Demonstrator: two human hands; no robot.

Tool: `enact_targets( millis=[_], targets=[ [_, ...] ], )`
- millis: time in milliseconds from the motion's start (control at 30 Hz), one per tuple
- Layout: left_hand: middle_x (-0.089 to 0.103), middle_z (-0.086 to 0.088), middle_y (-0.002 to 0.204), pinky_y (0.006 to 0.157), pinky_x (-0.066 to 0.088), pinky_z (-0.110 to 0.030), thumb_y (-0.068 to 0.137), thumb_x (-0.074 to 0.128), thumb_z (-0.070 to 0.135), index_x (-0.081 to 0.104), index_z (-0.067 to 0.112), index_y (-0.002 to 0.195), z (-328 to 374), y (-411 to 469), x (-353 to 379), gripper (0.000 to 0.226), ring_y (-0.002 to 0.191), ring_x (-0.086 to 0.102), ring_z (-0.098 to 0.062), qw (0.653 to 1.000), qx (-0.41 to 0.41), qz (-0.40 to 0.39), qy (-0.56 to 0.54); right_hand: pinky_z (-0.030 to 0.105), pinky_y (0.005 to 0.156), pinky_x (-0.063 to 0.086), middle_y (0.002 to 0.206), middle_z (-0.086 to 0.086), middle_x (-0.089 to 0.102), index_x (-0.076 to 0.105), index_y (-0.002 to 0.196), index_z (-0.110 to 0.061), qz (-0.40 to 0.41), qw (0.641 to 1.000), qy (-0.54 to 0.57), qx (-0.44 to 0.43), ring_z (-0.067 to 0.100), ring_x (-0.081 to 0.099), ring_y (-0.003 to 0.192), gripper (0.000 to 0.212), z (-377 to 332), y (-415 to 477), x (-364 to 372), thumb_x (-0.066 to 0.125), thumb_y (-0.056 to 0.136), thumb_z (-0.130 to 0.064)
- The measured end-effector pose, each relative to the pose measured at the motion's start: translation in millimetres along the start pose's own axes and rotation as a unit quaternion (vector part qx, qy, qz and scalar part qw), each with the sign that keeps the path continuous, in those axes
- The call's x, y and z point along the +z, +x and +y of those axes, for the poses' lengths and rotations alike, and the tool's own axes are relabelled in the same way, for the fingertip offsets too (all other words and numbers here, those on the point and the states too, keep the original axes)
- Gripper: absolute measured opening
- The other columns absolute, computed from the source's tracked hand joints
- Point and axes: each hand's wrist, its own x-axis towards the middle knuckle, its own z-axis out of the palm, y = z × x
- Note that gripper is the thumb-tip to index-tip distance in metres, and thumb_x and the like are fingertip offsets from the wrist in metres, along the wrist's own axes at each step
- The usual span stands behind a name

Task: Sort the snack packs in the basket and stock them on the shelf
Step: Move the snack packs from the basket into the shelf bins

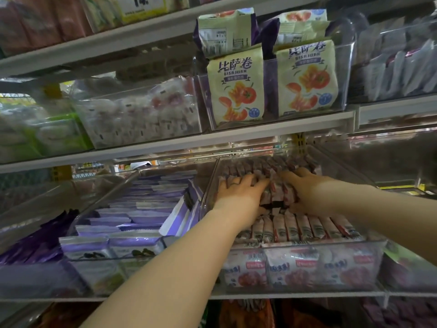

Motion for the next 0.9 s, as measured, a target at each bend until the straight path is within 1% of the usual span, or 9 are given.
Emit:
enact_targets(
  millis=[100,200,300,400,467,533,667,767,900],
  targets=[
    [0.031,0.000,0.152,0.113,0.026,-0.049,0.093,0.056,0.034,0.024,0.030,0.150,-3.0,-24.4,-16.9,0.065,0.136,0.035,-0.029,0.998,0.013,0.059,-0.031,0.038,0.095,0.046,0.148,0.008,0.036,0.005,0.151,-0.030,0.037,0.999,-0.021,0.003,0.031,0.048,0.124,0.093,-2.4,-13.6,-9.0,0.064,0.081,-0.046],
    [0.048,0.002,0.140,0.102,0.036,-0.039,0.094,0.053,0.028,0.041,0.028,0.142,-7.4,-58.2,-34.9,0.049,0.123,0.049,-0.023,0.982,0.024,0.167,-0.079,0.044,0.093,0.046,0.138,0.004,0.047,0.034,0.143,-0.030,0.183,0.983,-0.002,-0.019,0.030,0.048,0.121,0.068,-17.0,-36.2,-16.0,0.060,0.082,-0.045],
    [0.064,0.002,0.117,0.093,0.044,-0.038,0.092,0.056,0.014,0.058,0.021,0.128,-20.2,-109.0,-38.9,0.037,0.104,0.060,-0.023,0.950,0.009,0.276,-0.143,0.040,0.079,0.050,0.110,0.000,0.066,0.063,0.116,-0.024,0.347,0.927,0.057,-0.129,0.025,0.057,0.101,0.033,-58.4,-68.1,-12.6,0.060,0.084,-0.033],
    [0.069,0.001,0.098,0.081,0.050,-0.039,0.091,0.056,0.009,0.067,0.015,0.112,-42.6,-170.2,-22.6,0.024,0.087,0.064,-0.023,0.932,-0.024,0.323,-0.162,0.035,0.068,0.053,0.087,-0.003,0.069,0.070,0.095,-0.019,0.371,0.883,0.161,-0.239,0.021,0.061,0.080,0.013,-121.4,-103.7,6.2,0.062,0.084,-0.021],
    [0.068,0.002,0.096,0.078,0.048,-0.035,0.091,0.054,0.011,0.068,0.015,0.108,-59.0,-213.4,-6.6,0.022,0.084,0.063,-0.020,0.933,-0.056,0.322,-0.153,0.033,0.065,0.053,0.082,-0.004,0.068,0.070,0.091,-0.018,0.344,0.872,0.195,-0.287,0.020,0.063,0.076,0.011,-163.5,-120.0,25.0,0.062,0.083,-0.019],
    [0.067,0.004,0.097,0.077,0.047,-0.031,0.090,0.052,0.013,0.067,0.016,0.107,-74.5,-258.4,12.2,0.023,0.085,0.063,-0.018,0.934,-0.093,0.307,-0.155,0.037,0.065,0.055,0.084,-0.005,0.069,0.069,0.095,-0.021,0.288,0.872,0.220,-0.328,0.018,0.064,0.079,0.015,-205.0,-132.3,46.5,0.059,0.084,-0.022],
    [0.067,0.004,0.095,0.076,0.051,-0.035,0.090,0.052,0.011,0.067,0.017,0.105,-104.5,-350.5,53.8,0.023,0.088,0.064,-0.021,0.930,-0.204,0.259,-0.162,0.033,0.065,0.053,0.085,-0.010,0.068,0.068,0.096,-0.026,0.183,0.867,0.261,-0.382,0.013,0.060,0.081,0.015,-287.1,-151.4,100.2,0.058,0.085,-0.026],
    [0.069,-0.003,0.096,0.078,0.051,-0.041,0.088,0.049,0.015,0.070,0.013,0.101,-123.5,-417.1,82.9,0.024,0.093,0.065,-0.027,0.924,-0.283,0.194,-0.169,0.032,0.073,0.049,0.089,-0.015,0.065,0.066,0.101,-0.028,0.061,0.871,0.279,-0.399,0.012,0.058,0.091,0.016,-346.1,-163.0,148.2,0.058,0.087,-0.028],
    [0.070,-0.004,0.105,0.084,0.048,-0.038,0.094,0.052,0.018,0.070,0.017,0.105,-139.6,-509.8,125.2,0.021,0.100,0.063,-0.025,0.900,-0.393,0.079,-0.172,0.034,0.089,0.047,0.103,-0.007,0.070,0.066,0.111,-0.024,-0.119,0.848,0.271,-0.439,0.017,0.061,0.103,0.025,-418.3,-182.6,216.3,0.061,0.086,-0.025]
  ],
)
